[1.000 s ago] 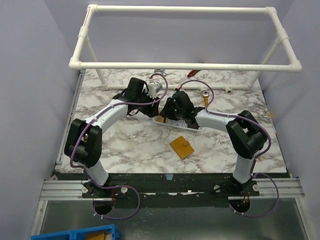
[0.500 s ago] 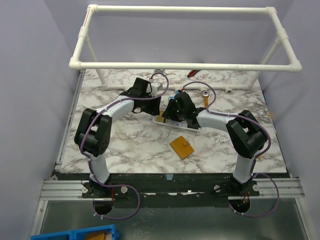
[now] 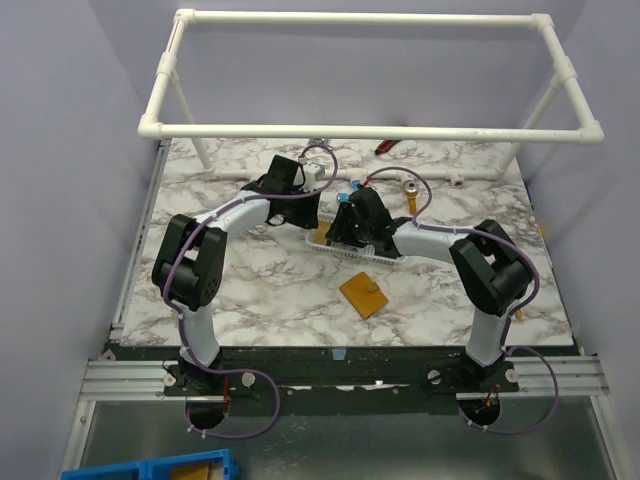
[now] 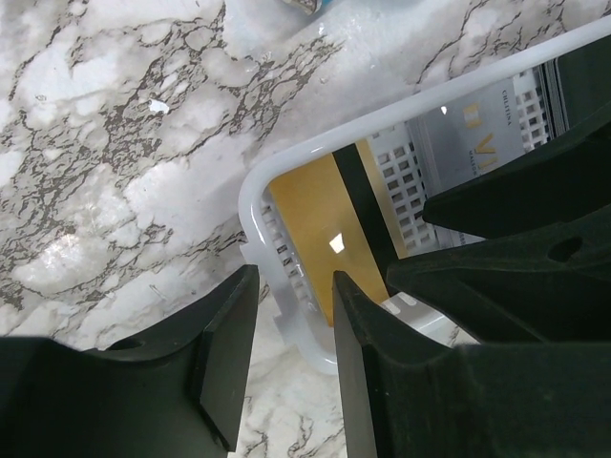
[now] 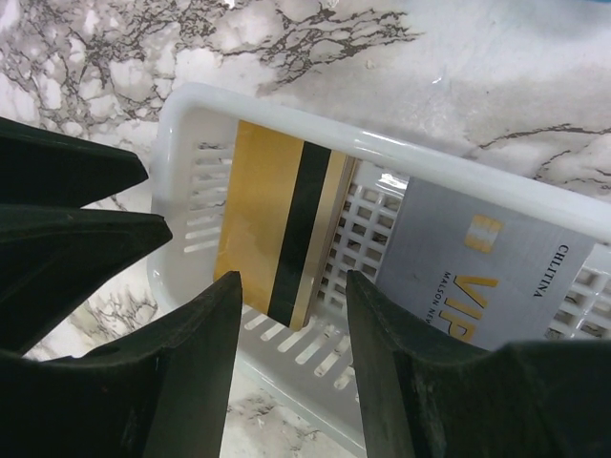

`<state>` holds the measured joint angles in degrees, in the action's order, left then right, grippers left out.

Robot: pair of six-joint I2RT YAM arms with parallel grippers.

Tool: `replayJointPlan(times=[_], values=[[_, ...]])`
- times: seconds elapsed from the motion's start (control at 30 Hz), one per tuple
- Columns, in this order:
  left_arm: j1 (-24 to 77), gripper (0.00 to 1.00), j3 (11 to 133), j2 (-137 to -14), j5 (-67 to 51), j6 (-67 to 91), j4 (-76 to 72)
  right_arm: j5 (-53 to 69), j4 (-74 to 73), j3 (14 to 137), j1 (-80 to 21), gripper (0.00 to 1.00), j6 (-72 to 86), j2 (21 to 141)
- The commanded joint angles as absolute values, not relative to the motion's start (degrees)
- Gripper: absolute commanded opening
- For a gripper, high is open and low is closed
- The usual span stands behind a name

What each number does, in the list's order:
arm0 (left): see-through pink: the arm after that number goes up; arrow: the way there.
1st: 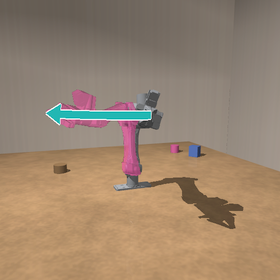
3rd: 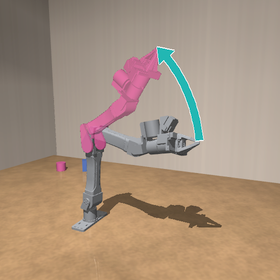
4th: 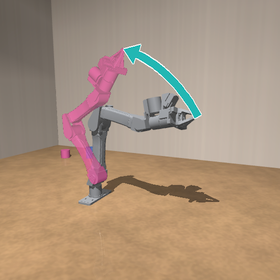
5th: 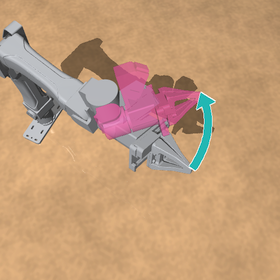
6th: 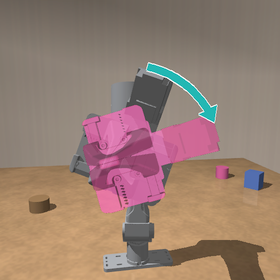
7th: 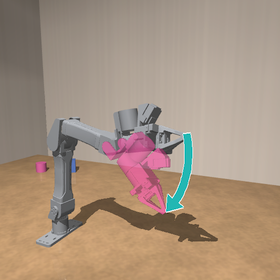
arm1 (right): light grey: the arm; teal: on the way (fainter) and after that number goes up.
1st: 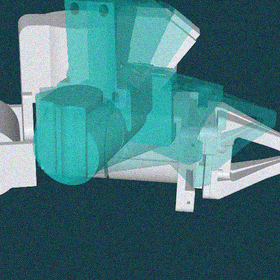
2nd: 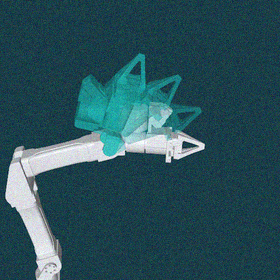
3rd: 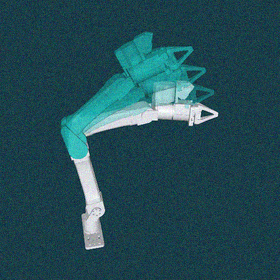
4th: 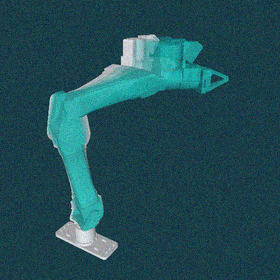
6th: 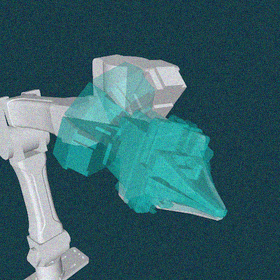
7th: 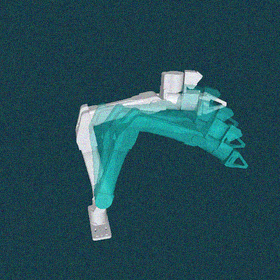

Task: Put the credit cards into the card holder
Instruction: Pick up the credit card from the storage box.

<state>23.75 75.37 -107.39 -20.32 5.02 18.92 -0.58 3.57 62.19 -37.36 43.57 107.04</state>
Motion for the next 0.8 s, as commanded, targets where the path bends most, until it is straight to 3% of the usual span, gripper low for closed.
replayJointPlan(times=[0.0, 0.77], values=[[23.8, 0.38, 73.4, -106.6, -18.9, 4.9, 17.3, 1.2, 4.5, 60.7, -36.9, 0.52, 43.9, 107.8], [28.6, 0.41, 61.1, -95.0, -24.4, 4.0, 19.2, 2.6, 5.0, 45.4, -36.9, 0.51, 44.0, 95.1]])
